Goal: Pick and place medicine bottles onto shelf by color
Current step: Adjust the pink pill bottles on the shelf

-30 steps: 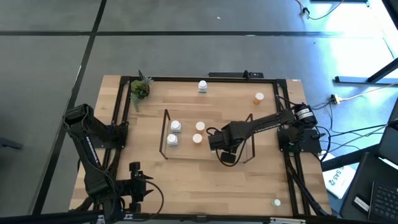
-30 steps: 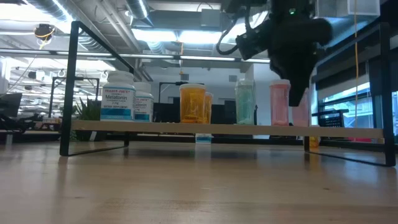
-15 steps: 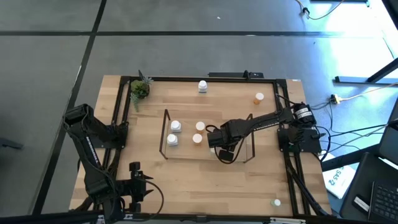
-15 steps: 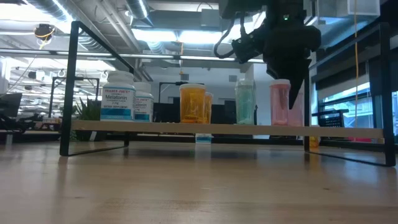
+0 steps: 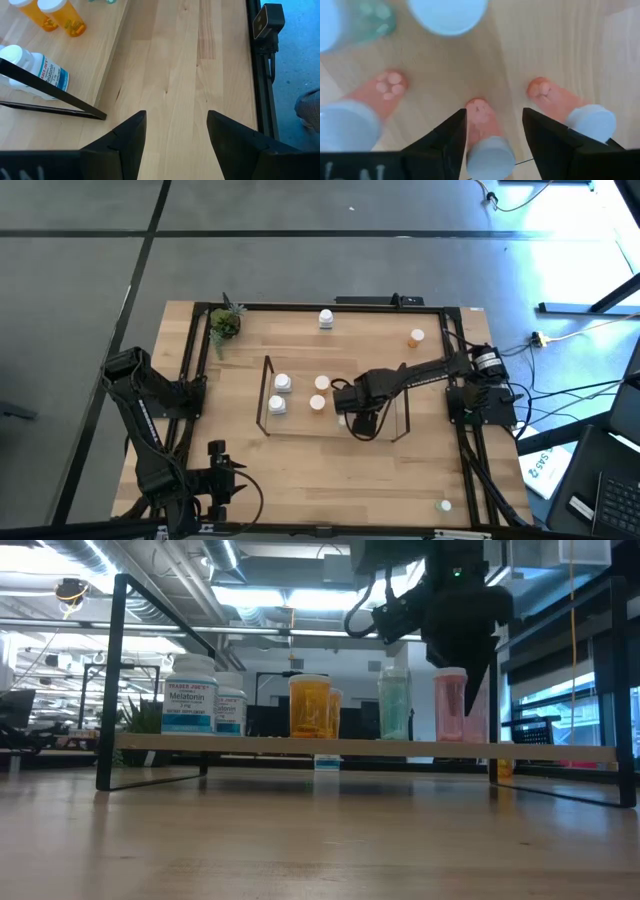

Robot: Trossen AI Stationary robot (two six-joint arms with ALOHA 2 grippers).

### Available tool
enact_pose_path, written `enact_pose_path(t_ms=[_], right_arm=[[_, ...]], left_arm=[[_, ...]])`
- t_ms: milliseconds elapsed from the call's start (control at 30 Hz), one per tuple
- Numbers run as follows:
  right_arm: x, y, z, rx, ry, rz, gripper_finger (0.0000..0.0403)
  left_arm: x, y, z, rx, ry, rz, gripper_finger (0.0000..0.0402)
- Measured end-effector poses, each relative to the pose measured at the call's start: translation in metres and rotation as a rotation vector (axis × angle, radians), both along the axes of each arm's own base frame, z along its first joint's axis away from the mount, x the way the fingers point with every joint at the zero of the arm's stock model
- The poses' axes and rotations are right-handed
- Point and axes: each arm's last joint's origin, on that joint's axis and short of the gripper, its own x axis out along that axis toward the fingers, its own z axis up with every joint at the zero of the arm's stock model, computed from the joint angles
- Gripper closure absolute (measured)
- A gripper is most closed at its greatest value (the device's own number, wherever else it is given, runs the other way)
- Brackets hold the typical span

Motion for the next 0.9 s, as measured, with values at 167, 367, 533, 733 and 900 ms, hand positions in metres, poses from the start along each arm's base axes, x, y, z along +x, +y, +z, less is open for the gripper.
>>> enact_pose_path(t_ms=[167,367,533,733,900], right_arm=[[0.0003,-0.0029,0.0000,-0.001,0.000,-0.020,0.0207],[0.0000,-0.0028,0.0001,0.000,0.002,-0.018,0.0207],[-0.0018,-0.0031,0.0003,-0.004,0.021,-0.020,0.0207],[-0.0027,-0.0032,0.0004,-0.005,0.030,-0.019,0.0207],[-0.0027,-0.0034,0.0007,-0.012,0.028,-0.018,0.0207]], left_arm=[[-0.0001,-0.0001,0.0000,0.000,0.000,0.000,0.0198],[-0.0001,-0.0001,0.0001,0.000,0.000,0.000,0.0198],[-0.0001,-0.0001,0.0001,0.000,0.000,0.000,0.0198],[-0.0001,-0.0001,0.0000,0.000,0.000,0.000,0.0198],[-0.0001,-0.0001,0.0001,-0.001,0.000,0.000,0.0198]])
